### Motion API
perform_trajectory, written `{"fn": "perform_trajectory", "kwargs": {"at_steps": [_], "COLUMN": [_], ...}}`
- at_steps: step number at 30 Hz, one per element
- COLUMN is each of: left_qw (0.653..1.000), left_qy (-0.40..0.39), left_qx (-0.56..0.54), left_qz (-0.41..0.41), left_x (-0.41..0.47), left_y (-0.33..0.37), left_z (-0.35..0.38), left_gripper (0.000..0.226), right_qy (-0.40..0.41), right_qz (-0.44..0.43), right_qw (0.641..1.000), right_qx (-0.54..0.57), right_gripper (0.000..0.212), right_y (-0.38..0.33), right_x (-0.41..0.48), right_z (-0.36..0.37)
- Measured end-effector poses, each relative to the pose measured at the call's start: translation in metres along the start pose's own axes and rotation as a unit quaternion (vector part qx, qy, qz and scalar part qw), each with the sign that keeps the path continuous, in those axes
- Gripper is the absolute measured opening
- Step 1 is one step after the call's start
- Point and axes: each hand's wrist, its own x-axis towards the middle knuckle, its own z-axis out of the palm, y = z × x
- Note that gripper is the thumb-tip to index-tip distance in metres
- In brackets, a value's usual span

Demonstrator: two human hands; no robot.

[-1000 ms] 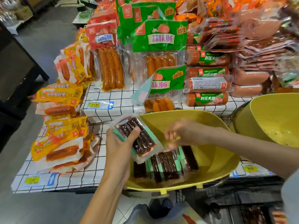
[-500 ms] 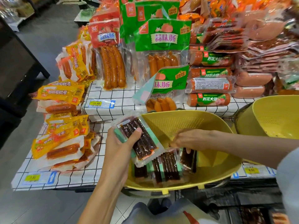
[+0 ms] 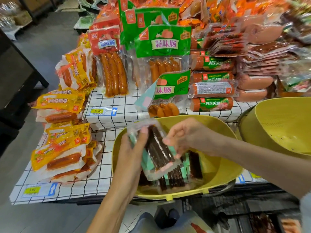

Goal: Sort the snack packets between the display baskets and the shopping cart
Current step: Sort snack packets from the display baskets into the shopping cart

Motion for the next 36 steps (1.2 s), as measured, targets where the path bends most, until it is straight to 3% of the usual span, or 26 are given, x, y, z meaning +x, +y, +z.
{"fn": "perform_trajectory", "kwargs": {"at_steps": [2,4,5,7,8,9,12,14,16,18,23,26,28,30,31,34,36], "left_qw": [0.999,0.998,0.998,0.998,0.999,0.999,0.998,0.998,0.998,0.998,0.997,0.996,0.996,0.997,0.996,0.992,0.986], "left_qy": [0.010,0.033,0.042,0.046,0.044,0.044,0.049,0.052,0.054,0.055,0.064,0.073,0.066,0.030,0.009,-0.043,-0.065], "left_qx": [0.049,0.049,0.041,0.028,0.024,0.020,0.009,0.006,0.004,0.004,0.018,0.042,0.058,0.071,0.079,0.108,0.139], "left_qz": [0.014,0.001,-0.007,-0.015,-0.016,-0.017,-0.025,-0.029,-0.030,-0.032,-0.024,0.002,0.017,0.026,0.029,0.051,0.059], "left_x": [0.001,0.003,0.004,0.006,0.006,0.006,0.006,0.006,0.007,0.007,0.009,0.010,0.010,0.010,0.010,0.008,0.007], "left_y": [-0.001,-0.002,-0.003,-0.003,-0.002,-0.002,-0.001,-0.001,-0.001,-0.002,-0.001,0.000,0.000,0.000,0.000,0.002,0.004], "left_z": [0.003,0.001,-0.002,-0.007,-0.008,-0.009,-0.010,-0.011,-0.011,-0.012,-0.017,-0.020,-0.021,-0.018,-0.015,-0.006,-0.004], "left_gripper": [0.052,0.049,0.046,0.040,0.038,0.038,0.043,0.043,0.043,0.042,0.041,0.041,0.039,0.043,0.050,0.063,0.062], "right_qy": [-0.003,-0.045,-0.086,-0.192,-0.240,-0.274,-0.296,-0.287,-0.278,-0.250,-0.119,-0.025,0.011,0.017,0.024,0.070,0.100], "right_qz": [-0.003,-0.013,-0.002,0.074,0.106,0.116,0.041,0.003,-0.022,-0.026,-0.032,-0.076,-0.076,-0.034,-0.012,0.048,0.043], "right_qw": [0.998,0.970,0.926,0.788,0.736,0.704,0.636,0.613,0.632,0.688,0.847,0.949,0.994,0.990,0.983,0.982,0.987], "right_qx": [-0.064,-0.237,-0.367,-0.581,-0.624,-0.645,-0.711,-0.736,-0.723,-0.681,-0.518,-0.305,-0.075,0.137,0.181,0.168,0.119], "right_gripper": [0.028,0.021,0.013,0.036,0.046,0.050,0.045,0.038,0.022,0.007,0.016,0.015,0.013,0.006,0.007,0.018,0.021], "right_y": [0.006,0.020,0.031,0.056,0.067,0.073,0.085,0.089,0.086,0.077,0.053,0.029,0.012,0.004,0.005,0.011,0.011], "right_x": [0.005,0.009,0.011,0.014,0.016,0.018,0.026,0.029,0.032,0.032,0.014,-0.006,-0.019,-0.024,-0.023,-0.023,-0.024], "right_z": [0.000,-0.012,-0.020,-0.030,-0.031,-0.030,-0.026,-0.027,-0.032,-0.039,-0.051,-0.057,-0.054,-0.039,-0.027,0.013,0.027]}}
